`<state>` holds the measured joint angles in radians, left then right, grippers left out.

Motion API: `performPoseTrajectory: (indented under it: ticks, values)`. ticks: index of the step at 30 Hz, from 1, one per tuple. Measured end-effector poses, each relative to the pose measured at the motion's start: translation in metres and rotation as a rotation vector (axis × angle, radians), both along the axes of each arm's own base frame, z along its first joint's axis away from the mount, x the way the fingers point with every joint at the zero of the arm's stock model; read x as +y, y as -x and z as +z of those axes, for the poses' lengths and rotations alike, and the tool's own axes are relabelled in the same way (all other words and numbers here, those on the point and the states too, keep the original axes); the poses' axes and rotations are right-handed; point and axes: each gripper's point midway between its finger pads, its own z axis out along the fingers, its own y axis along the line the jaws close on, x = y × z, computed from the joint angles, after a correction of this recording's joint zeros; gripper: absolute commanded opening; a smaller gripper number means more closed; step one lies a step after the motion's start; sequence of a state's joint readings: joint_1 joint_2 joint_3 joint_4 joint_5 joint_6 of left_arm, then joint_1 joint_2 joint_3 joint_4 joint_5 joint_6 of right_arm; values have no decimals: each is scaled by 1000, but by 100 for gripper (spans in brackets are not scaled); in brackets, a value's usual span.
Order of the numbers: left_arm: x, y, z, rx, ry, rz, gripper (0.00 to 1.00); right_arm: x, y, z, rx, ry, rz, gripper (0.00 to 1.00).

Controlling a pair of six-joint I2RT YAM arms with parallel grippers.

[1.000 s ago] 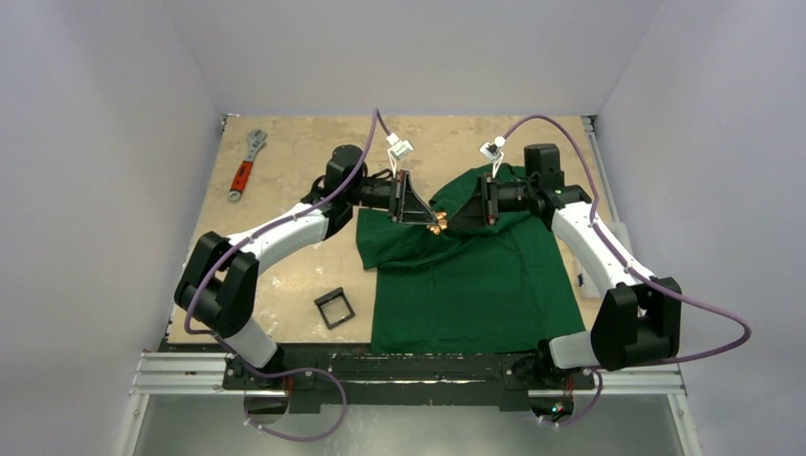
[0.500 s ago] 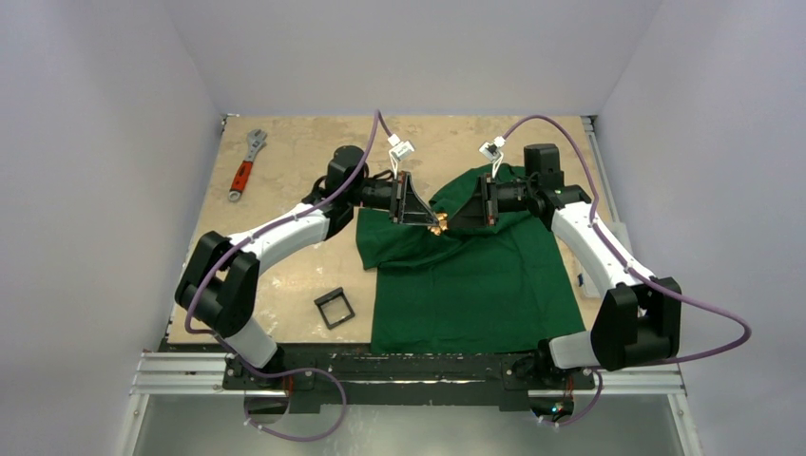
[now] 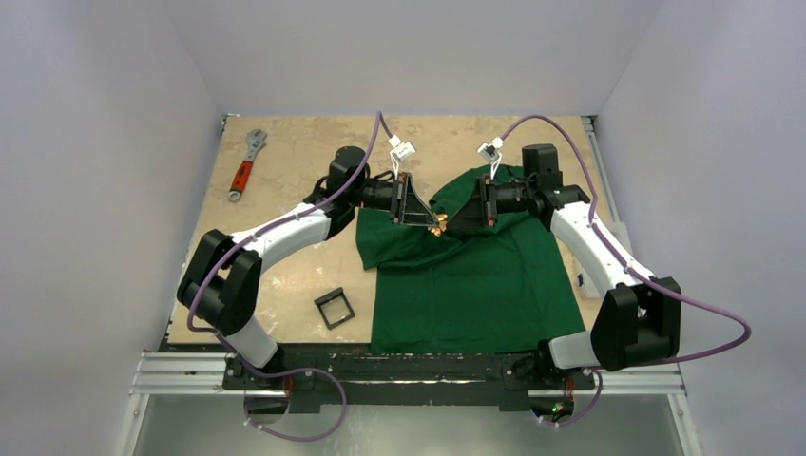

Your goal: Remove the brooch from the garment

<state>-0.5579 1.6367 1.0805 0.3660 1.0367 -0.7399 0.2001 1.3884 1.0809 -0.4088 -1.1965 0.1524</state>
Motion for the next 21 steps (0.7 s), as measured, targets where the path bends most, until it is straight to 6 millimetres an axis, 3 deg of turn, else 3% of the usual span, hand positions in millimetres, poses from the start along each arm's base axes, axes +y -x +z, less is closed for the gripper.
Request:
performPoseTrajectory:
  ticks: [21]
  values:
    - [0,0,0,6,0,1,0,0,3,-1,-9,9,13,21]
